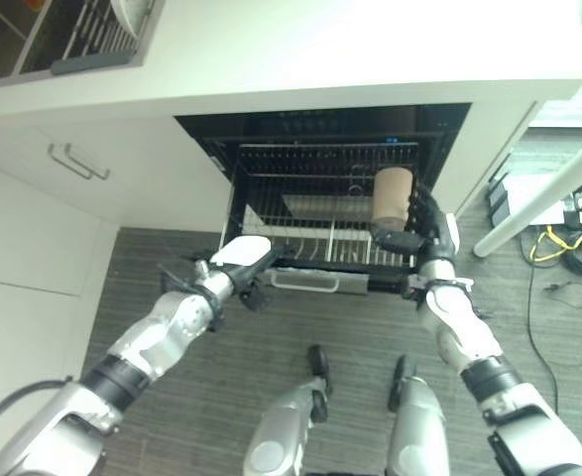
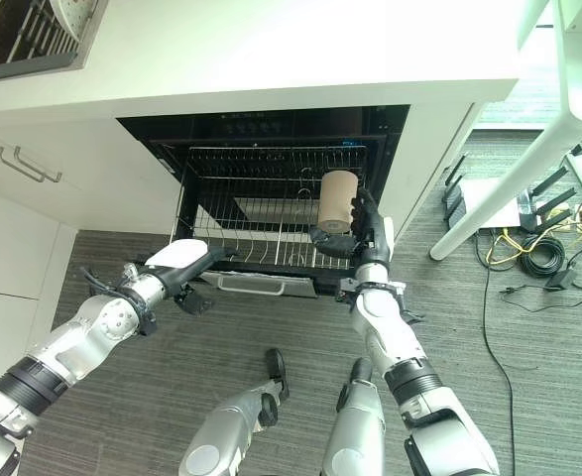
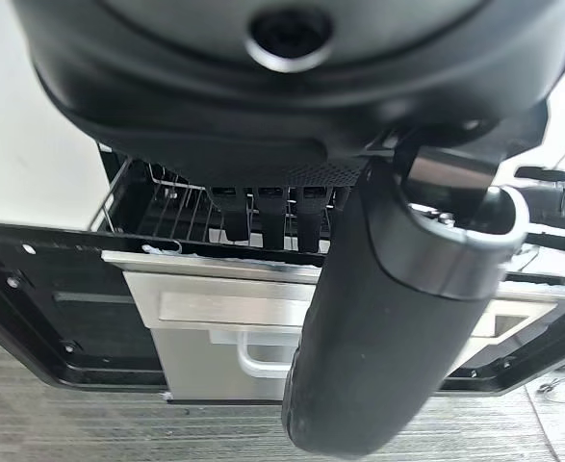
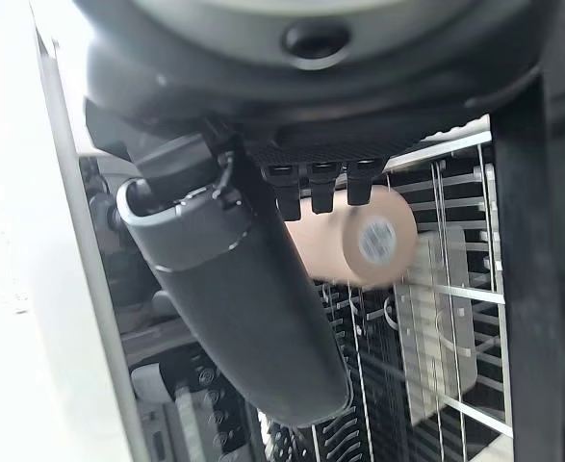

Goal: Place the dishes in the dishwasher.

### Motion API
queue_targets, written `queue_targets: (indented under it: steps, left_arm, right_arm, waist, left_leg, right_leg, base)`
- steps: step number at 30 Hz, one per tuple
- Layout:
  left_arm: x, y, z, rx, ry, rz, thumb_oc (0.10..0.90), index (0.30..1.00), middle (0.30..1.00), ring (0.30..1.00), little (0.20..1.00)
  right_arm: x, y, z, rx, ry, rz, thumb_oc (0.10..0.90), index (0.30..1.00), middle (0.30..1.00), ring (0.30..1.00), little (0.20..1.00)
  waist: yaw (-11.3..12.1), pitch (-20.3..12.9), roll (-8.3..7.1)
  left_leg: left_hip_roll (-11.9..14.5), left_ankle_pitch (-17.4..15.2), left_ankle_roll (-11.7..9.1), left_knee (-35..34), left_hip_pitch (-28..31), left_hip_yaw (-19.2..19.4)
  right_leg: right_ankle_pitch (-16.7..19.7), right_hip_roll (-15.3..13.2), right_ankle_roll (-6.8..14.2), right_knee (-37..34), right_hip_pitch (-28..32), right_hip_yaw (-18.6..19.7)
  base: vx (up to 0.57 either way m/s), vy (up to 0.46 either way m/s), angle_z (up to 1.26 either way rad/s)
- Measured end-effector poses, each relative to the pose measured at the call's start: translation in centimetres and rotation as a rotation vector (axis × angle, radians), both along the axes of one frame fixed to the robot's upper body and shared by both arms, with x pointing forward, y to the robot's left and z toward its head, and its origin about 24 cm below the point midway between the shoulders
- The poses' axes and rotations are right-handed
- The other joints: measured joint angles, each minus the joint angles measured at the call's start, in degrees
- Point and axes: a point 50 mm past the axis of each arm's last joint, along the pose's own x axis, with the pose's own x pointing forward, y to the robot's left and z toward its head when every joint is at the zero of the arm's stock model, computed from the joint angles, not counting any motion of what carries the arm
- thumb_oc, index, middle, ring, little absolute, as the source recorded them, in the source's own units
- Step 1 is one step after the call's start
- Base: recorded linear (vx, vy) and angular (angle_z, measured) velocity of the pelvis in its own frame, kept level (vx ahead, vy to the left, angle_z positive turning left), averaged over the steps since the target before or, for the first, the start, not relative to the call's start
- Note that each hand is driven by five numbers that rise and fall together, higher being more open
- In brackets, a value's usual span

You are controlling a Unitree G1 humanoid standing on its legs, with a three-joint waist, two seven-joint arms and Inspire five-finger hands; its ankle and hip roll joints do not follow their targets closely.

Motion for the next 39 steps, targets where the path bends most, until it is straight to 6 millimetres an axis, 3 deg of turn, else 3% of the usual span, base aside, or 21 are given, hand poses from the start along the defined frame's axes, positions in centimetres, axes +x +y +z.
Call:
queue_targets:
  steps: [8,12,16,17,19,20,24,29,36,39]
  left_arm:
    - [-0.7,-0.8,-1.8,-0.083,0.036,0.017,0.8,0.9,0.9,0.9,0.9]
    - [-1.4,-1.7,-3.1,-0.147,0.045,0.034,0.8,0.9,0.9,0.9,0.9]
    - [-2.0,-2.4,-4.2,-0.225,0.039,0.073,0.8,0.9,0.9,0.9,0.9]
    - [-2.7,-1.3,-5.0,-0.249,0.044,0.139,0.8,0.9,0.9,0.9,0.9]
    - [-3.3,0.4,-5.5,-0.302,0.036,0.233,0.8,0.9,0.9,0.9,0.9]
    - [-3.5,2.2,-5.2,-0.328,-0.018,0.314,0.8,0.9,0.9,0.9,0.9]
    - [-3.8,4.5,-4.1,-0.396,-0.103,0.401,0.8,0.9,0.9,0.9,0.9]
    - [-4.2,4.2,-3.8,-0.52,-0.164,0.384,0.8,0.9,0.9,0.9,0.9]
    - [-5.3,2.4,-4.3,-1.113,-0.058,0.374,0.8,0.9,0.9,0.9,0.9]
    - [-5.5,2.1,-4.2,-1.208,-0.013,0.311,0.8,0.9,0.9,0.9,0.9]
  right_arm:
    - [-1.7,-0.6,-1.9,0.06,0.023,-0.003,0.8,0.9,0.9,0.9,0.9]
    - [-3.2,-1.5,-3.2,0.079,0.027,-0.039,0.8,0.9,0.9,0.9,0.9]
    - [-4.6,-2.7,-3.8,0.118,-0.012,-0.159,0.8,0.9,0.9,0.9,0.9]
    - [-5.0,-3.0,-3.4,0.138,-0.05,-0.172,0.8,0.9,0.9,0.9,0.9]
    - [-5.4,-3.3,-2.4,0.165,-0.123,-0.182,0.8,0.9,0.9,0.9,0.9]
    - [-5.5,-3.4,-1.4,0.185,-0.201,-0.17,0.8,0.9,0.9,0.9,0.9]
    - [-6.0,-2.9,-0.5,0.189,-0.29,-0.096,0.8,0.9,0.9,0.9,0.9]
    - [-6.5,-2.3,0.1,0.173,-0.346,0.025,0.8,0.9,0.9,0.9,0.9]
    - [-7.5,-1.6,-1.1,0.125,-0.285,0.239,0.8,0.9,0.9,0.9,0.9]
    - [-7.8,-1.6,-2.1,0.089,-0.219,0.319,0.8,0.9,0.9,0.9,0.9]
  waist:
    - [-0.26,-1.58,2.38]
    - [0.03,-3.86,5.35]
    - [1.3,-7.03,6.33]
    - [1.27,-9.82,5.86]
    - [1.29,-12.28,4.97]
    - [1.58,-14.25,3.44]
    - [3.8,-16.8,0.15]
    - [5.73,-18.52,-2.06]
    - [5.72,-19.93,-5.3]
    - [5.06,-19.92,-6.66]
  left_leg:
    - [0.19,-0.23,-0.24,-0.43,3.01,-0.21]
    - [-0.02,-0.78,-0.11,-0.86,4.4,-0.76]
    - [0.04,-1.51,-0.42,-0.73,6.25,-1.56]
    - [0.24,-1.73,-0.48,-0.53,6.25,-1.44]
    - [0.9,-2.08,-0.52,0.3,6.21,-1.12]
    - [1.86,-2.5,-1.15,1.0,6.26,-1.17]
    - [4.17,-2.98,-2.65,2.33,6.16,-1.74]
    - [5.08,-3.81,-3.62,3.31,5.83,-2.37]
    - [5.08,-5.24,-2.69,6.03,4.22,-2.84]
    - [5.04,-6.15,-2.21,6.65,4.22,-1.48]
  right_leg:
    - [-0.13,0.17,0.01,-1.37,3.7,-0.94]
    - [-0.34,0.01,0.28,-2.01,5.65,-1.75]
    - [-1.63,-0.01,0.25,-2.01,7.96,-2.49]
    - [-1.99,0.15,0.2,-2.01,7.94,-2.49]
    - [-2.35,0.72,-0.04,-1.98,8.04,-2.26]
    - [-2.81,1.63,-0.58,-1.9,8.27,-2.37]
    - [-4.17,3.64,-1.71,-1.37,8.63,-3.01]
    - [-4.89,4.47,-2.63,-0.89,8.74,-3.37]
    - [-4.27,4.53,-2.18,-2.19,8.8,-3.52]
    - [-3.42,4.49,-1.86,-3.29,8.69,-2.37]
  base:
    - [0.0,0.004,0.01]
    - [0.04,-0.027,0.08]
    - [0.04,-0.064,0.08]
    - [-0.03,-0.101,-0.05]
    - [-0.06,-0.171,-0.13]
    - [-0.07,-0.223,-0.1]
    - [-0.03,-0.154,-0.04]
    - [-0.01,-0.09,0.01]
    - [-0.01,0.036,0.03]
    - [0.01,0.129,-0.21]
